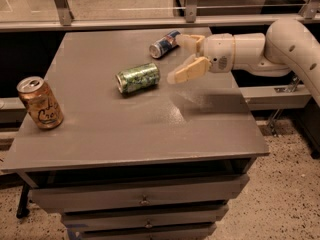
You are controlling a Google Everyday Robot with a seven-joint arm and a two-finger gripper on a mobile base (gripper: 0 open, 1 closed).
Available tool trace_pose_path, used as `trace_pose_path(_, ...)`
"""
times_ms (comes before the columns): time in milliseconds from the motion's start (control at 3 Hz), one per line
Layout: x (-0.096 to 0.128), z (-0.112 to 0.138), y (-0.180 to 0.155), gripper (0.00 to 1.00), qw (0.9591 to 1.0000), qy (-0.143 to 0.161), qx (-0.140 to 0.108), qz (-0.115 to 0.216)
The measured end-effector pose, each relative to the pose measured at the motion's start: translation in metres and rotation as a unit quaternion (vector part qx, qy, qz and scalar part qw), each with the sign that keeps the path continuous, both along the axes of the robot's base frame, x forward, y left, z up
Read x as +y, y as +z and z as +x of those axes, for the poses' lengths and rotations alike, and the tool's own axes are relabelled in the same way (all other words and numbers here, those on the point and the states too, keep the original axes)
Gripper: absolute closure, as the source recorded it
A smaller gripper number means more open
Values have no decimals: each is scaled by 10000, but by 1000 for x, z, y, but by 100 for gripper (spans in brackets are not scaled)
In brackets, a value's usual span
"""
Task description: Knock green can over
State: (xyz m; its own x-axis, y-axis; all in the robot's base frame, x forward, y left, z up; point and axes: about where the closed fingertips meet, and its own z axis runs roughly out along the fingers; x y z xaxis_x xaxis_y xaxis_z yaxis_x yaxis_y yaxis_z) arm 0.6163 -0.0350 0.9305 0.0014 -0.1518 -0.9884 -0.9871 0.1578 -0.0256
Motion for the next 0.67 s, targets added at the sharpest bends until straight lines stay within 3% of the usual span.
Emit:
trace_pose_path(333,-23,-1,1,0,9997,-64,-112,-225)
trace_pose_path(667,-24,-1,1,0,9996,-59,-117,-238)
